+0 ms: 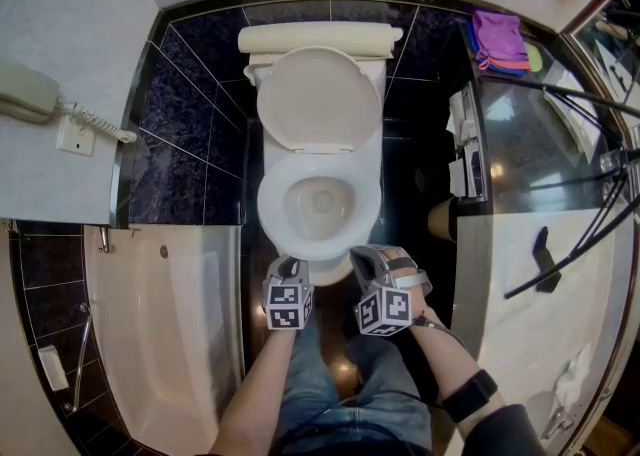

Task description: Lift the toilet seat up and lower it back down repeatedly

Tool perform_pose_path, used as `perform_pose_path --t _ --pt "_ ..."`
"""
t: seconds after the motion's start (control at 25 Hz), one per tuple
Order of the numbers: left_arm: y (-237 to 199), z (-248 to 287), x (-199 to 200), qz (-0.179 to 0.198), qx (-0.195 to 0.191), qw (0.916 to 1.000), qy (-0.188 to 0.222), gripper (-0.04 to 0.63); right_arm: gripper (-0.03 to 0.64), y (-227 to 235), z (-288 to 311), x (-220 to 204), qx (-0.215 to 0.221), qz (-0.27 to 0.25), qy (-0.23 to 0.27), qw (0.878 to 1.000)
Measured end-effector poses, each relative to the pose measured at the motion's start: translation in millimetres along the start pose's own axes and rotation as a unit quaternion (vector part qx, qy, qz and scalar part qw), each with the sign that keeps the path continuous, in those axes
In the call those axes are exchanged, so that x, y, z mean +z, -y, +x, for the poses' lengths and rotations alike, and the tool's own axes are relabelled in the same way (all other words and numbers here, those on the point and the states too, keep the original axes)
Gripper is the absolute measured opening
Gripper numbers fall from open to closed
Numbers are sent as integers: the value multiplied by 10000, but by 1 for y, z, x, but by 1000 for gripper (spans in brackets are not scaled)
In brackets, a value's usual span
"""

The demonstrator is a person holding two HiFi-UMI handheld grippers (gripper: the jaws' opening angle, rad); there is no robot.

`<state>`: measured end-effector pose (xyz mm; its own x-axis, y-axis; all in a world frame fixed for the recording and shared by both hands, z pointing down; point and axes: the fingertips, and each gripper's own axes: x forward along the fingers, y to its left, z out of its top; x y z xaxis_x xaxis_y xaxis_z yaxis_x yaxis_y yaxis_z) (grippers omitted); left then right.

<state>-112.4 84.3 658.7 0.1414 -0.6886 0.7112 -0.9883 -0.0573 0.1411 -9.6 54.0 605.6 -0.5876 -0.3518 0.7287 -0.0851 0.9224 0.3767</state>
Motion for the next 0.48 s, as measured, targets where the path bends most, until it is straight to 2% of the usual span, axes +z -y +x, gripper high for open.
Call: perform_pose_path --t 0.12,0.28,0.48 --pt "4 5 -28 57 -38 9999 -104 -5 18 -1 5 -18 -93 632 -15 9980" --pt "13 15 -72 128 -196 9991 -340 -5 17 -6 20 -49 -221 1558 -72 9875" --pt "18 35 -134 270 -355 9972 -602 -5 18 -23 45 -88 -241 2221 -186 9746"
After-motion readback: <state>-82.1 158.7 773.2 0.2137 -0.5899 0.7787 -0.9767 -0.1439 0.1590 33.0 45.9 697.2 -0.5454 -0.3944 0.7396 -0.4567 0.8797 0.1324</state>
